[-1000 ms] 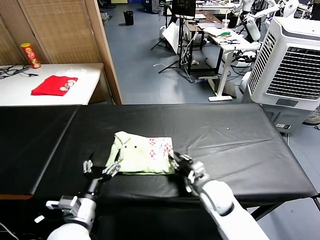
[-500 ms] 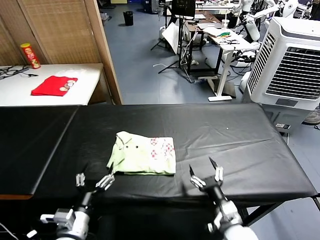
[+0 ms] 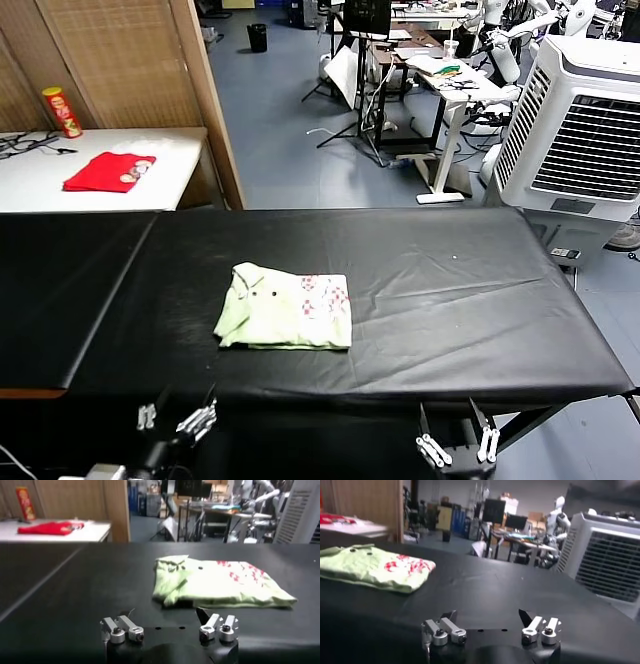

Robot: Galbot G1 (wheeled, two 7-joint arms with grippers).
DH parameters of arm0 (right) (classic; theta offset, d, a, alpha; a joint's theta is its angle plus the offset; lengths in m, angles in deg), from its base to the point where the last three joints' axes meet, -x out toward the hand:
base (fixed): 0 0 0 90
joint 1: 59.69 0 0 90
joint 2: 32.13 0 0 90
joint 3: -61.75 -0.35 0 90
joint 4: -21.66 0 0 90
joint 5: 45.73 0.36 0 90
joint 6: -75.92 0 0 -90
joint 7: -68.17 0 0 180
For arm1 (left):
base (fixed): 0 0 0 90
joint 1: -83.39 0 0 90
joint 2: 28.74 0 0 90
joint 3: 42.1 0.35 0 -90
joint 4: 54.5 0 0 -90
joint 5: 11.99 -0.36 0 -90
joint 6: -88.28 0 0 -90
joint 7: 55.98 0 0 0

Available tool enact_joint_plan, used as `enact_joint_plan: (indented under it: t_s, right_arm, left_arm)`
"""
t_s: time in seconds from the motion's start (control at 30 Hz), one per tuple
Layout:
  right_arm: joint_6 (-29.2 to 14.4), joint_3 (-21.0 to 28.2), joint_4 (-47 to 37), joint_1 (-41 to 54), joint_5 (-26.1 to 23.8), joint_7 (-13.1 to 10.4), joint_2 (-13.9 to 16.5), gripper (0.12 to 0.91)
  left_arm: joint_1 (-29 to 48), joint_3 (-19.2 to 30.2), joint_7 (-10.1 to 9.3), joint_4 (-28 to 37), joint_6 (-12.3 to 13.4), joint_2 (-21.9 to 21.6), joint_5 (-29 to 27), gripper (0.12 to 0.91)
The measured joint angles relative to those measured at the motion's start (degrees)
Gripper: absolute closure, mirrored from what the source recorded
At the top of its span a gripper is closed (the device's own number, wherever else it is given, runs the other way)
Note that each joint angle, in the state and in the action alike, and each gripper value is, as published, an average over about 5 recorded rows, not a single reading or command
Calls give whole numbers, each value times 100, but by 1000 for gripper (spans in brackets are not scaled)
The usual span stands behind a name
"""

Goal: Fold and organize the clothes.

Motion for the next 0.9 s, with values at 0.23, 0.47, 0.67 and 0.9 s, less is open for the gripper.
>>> enact_joint_plan:
  t_s: [0.23, 0.47, 0.67, 0.9]
  right_arm:
    - [86, -3, 122, -246, -3, -25, -8, 227]
    - [109, -3, 153, -313, -6, -32, -11, 227]
    - [115, -4, 161, -330, -6, -34, -13, 227]
    - [118, -4, 163, -336, -7, -35, -13, 227]
  left_arm:
    - [-207, -198, 66, -65, -8, 26, 58, 232]
    - [-225, -215, 141, -91, -57, 60, 46, 232]
    - [-241, -216, 171, -76, -61, 51, 37, 232]
    - [-255, -225, 173, -70, -51, 43, 36, 232]
